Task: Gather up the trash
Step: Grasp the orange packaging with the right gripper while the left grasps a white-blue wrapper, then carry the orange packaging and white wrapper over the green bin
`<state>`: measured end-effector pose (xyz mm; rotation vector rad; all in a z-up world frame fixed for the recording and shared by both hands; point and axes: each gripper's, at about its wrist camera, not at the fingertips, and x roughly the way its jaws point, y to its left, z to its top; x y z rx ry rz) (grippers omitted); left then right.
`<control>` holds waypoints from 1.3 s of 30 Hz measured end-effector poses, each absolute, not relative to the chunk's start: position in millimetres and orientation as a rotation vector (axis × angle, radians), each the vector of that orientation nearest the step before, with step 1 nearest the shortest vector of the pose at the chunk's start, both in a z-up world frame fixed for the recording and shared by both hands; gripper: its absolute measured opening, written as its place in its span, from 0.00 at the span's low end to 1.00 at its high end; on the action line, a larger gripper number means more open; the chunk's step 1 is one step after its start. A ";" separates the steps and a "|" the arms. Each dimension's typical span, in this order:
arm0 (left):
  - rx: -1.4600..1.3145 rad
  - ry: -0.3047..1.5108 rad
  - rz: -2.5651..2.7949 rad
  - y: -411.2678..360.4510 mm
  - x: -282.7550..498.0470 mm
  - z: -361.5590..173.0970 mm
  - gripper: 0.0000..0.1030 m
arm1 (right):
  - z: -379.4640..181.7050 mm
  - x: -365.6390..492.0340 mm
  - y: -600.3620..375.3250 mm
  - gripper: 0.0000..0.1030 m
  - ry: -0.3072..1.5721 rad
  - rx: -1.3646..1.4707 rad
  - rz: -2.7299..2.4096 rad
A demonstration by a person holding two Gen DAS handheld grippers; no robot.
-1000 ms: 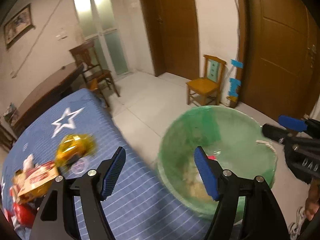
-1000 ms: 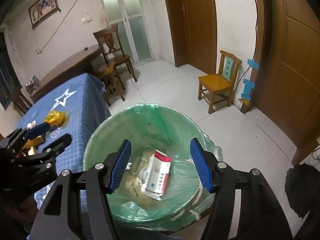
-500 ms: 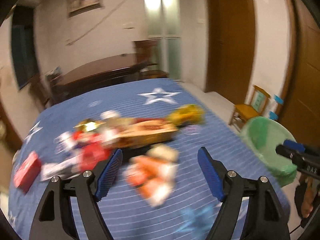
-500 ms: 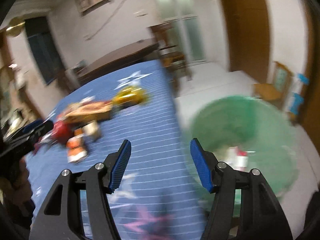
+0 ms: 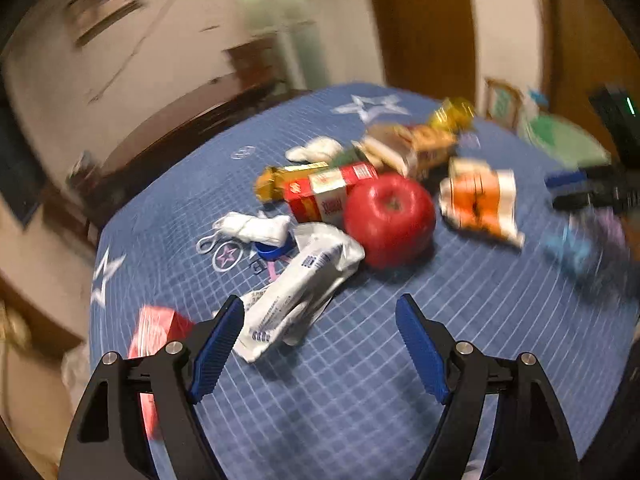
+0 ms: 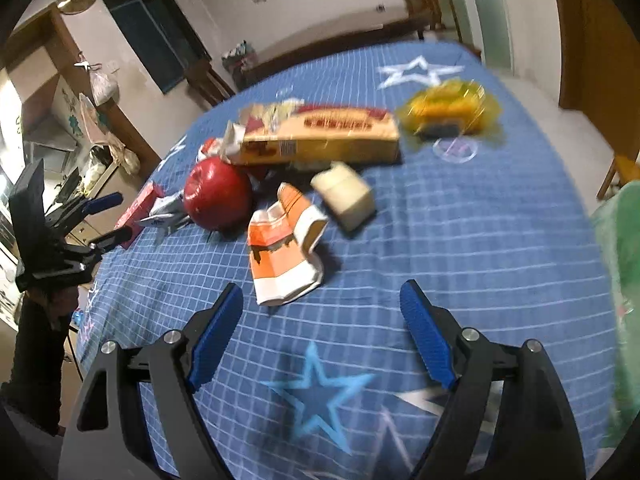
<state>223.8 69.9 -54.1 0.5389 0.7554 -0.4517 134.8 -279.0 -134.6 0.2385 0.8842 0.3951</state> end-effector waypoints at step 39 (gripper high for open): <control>0.263 0.701 -0.422 37.5 132.7 -41.8 0.25 | -111.9 47.1 -260.4 0.07 0.676 0.155 0.381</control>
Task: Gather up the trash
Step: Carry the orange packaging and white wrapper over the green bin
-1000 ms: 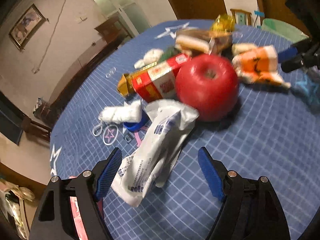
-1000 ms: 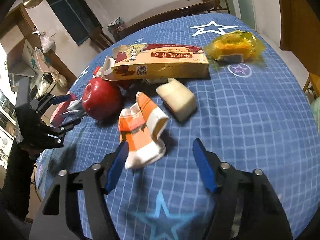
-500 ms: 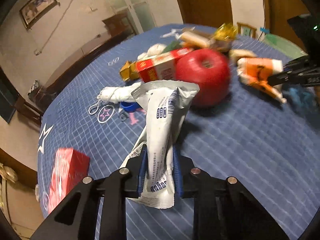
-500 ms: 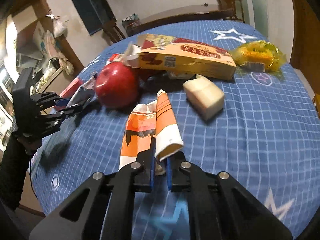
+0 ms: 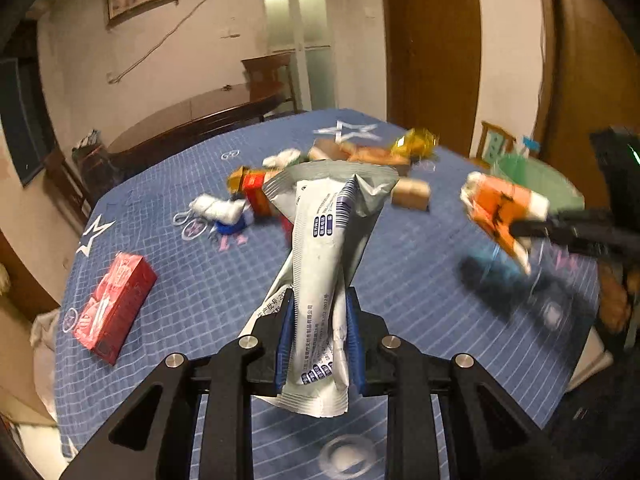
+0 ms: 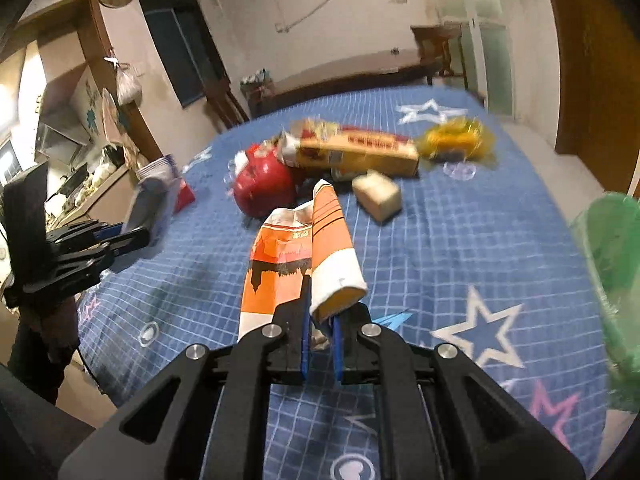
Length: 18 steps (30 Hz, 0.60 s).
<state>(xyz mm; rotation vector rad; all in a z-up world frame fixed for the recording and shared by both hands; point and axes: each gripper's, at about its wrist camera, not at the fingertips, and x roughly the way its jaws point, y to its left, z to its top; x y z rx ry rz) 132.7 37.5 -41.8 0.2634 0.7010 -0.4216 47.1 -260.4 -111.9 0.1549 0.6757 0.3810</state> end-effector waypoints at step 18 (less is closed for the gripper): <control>0.356 0.665 -0.418 -173.0 163.3 7.5 0.25 | -40.6 35.4 -350.4 0.07 0.570 0.028 0.070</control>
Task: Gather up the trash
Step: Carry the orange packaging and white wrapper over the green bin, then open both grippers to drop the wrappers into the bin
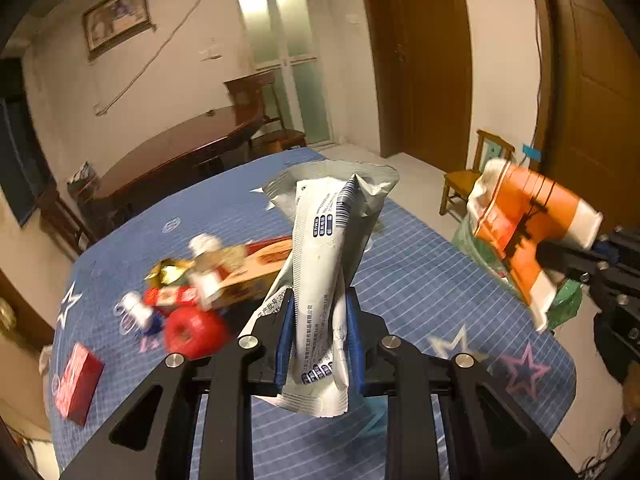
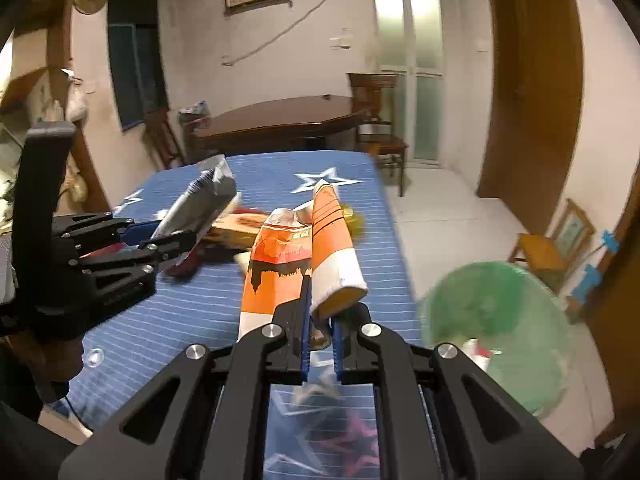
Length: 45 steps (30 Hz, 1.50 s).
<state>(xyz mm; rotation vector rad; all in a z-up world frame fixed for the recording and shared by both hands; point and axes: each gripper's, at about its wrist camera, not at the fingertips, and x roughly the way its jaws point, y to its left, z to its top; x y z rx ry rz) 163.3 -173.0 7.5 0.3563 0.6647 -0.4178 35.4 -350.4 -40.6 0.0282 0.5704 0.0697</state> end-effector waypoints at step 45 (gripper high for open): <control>0.578 0.806 -0.774 -468.9 185.9 -87.1 0.25 | -108.2 43.4 -564.1 0.07 0.809 0.134 -0.369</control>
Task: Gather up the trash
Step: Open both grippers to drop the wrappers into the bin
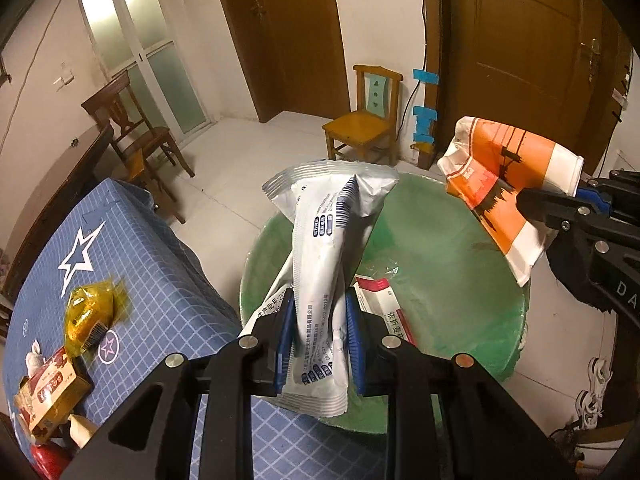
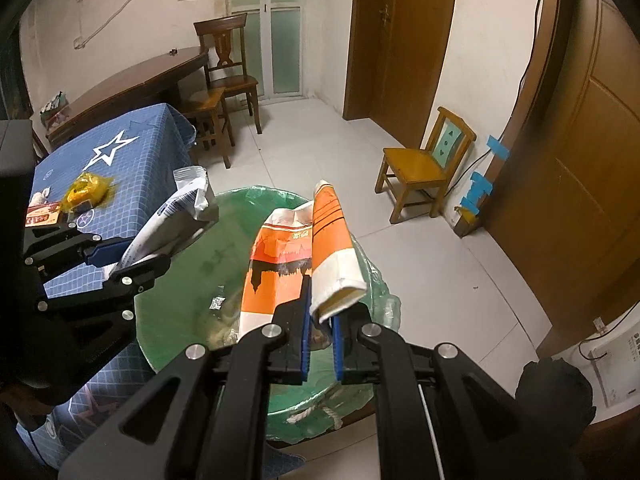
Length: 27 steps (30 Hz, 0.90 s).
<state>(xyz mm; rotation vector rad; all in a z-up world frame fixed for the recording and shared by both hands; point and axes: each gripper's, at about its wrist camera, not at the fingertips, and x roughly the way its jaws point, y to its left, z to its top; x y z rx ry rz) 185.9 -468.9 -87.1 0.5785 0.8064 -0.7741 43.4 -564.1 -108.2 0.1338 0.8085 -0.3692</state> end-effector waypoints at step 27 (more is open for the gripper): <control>0.581 0.812 -0.773 -471.4 188.4 -92.9 0.35 | -112.8 56.3 -564.1 0.09 0.817 0.110 -0.331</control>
